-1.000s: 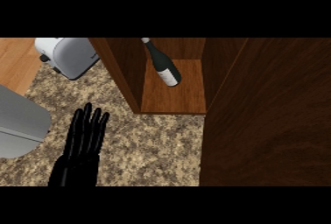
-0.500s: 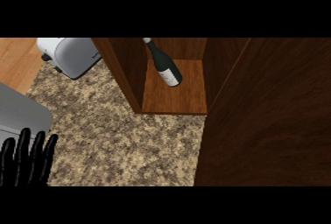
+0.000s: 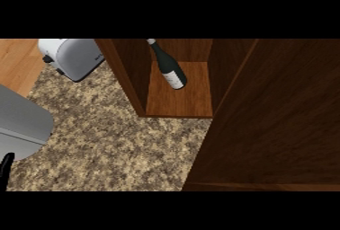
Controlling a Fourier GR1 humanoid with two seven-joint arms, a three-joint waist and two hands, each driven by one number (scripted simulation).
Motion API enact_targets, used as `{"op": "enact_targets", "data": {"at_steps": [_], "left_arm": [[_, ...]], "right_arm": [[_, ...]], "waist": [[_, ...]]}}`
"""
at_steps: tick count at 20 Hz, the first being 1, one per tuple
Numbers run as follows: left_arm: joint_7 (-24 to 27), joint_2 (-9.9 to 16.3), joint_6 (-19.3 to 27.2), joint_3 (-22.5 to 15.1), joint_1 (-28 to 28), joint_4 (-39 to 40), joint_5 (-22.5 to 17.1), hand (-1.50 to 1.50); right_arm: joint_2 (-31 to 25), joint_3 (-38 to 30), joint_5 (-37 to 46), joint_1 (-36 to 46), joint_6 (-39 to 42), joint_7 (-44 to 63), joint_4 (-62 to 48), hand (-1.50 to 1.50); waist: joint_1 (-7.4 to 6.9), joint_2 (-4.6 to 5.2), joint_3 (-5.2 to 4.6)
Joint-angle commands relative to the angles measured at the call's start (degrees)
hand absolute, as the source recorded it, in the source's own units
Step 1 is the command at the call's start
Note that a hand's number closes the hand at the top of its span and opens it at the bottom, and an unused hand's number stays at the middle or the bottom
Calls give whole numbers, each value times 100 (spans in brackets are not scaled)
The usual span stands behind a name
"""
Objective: Pick up the wine, place it into the cabinet and close the cabinet
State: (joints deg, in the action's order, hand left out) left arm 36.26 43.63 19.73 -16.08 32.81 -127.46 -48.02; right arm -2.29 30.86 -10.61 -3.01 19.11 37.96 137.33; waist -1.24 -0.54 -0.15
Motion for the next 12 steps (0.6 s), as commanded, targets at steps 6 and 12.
{"op": "enact_targets", "data": {"at_steps": [6,12], "left_arm": [[111,356,-1176,1335,1095,-223,-563,-150],[-118,356,-1579,1918,1155,-255,-888,-150]], "right_arm": [[225,1196,1661,1931,-1491,192,-710,150],[228,1342,1527,3540,-2972,206,-1979,150]], "waist": [[-104,8,-1],[-101,35,7]]}}
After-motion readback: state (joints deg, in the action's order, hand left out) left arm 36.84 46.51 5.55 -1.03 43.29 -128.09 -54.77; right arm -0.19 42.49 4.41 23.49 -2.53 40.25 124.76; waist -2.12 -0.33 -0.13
